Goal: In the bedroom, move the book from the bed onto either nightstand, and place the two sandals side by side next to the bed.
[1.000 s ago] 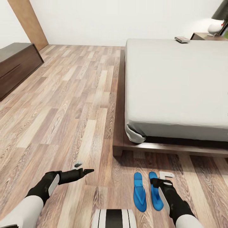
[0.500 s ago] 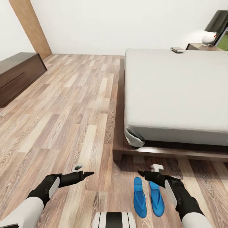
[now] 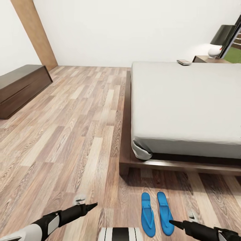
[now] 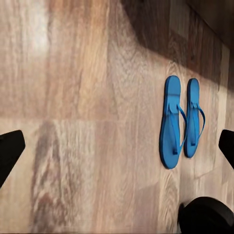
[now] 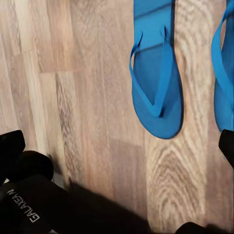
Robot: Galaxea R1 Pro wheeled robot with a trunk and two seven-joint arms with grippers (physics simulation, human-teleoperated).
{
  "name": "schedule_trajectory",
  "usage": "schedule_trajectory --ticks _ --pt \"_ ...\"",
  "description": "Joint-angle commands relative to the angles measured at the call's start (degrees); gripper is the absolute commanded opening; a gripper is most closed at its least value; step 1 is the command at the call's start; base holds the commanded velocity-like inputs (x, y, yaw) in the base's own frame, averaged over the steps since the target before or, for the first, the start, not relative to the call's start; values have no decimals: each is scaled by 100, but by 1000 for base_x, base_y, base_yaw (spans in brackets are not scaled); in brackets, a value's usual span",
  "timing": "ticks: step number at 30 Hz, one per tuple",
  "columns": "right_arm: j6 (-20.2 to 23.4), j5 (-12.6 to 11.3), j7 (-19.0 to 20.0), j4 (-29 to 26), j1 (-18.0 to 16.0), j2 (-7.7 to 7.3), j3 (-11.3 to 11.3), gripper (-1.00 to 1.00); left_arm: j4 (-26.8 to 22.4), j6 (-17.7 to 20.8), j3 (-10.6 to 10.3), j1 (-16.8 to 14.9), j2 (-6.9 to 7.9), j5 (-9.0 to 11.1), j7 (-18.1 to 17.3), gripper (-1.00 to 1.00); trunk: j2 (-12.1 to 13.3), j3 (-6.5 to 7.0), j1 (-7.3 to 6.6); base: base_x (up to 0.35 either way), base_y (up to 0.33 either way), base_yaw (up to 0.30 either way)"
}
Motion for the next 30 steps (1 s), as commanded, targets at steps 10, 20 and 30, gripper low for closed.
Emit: schedule_trajectory --ticks 10,20,30 --pt "-698 -42 12 476 -6 2 9 100 81 -181 2 172 13 43 -15 100 12 219 -27 0 0 0" --pt "-710 -35 -13 493 -3 45 9 100 82 -181 -1 174 -2 41 -13 100 25 440 -52 0 0 0" --pt "-710 -26 -25 498 -3 52 14 100 82 -182 -6 174 -11 35 -6 100 39 662 -78 0 0 0"
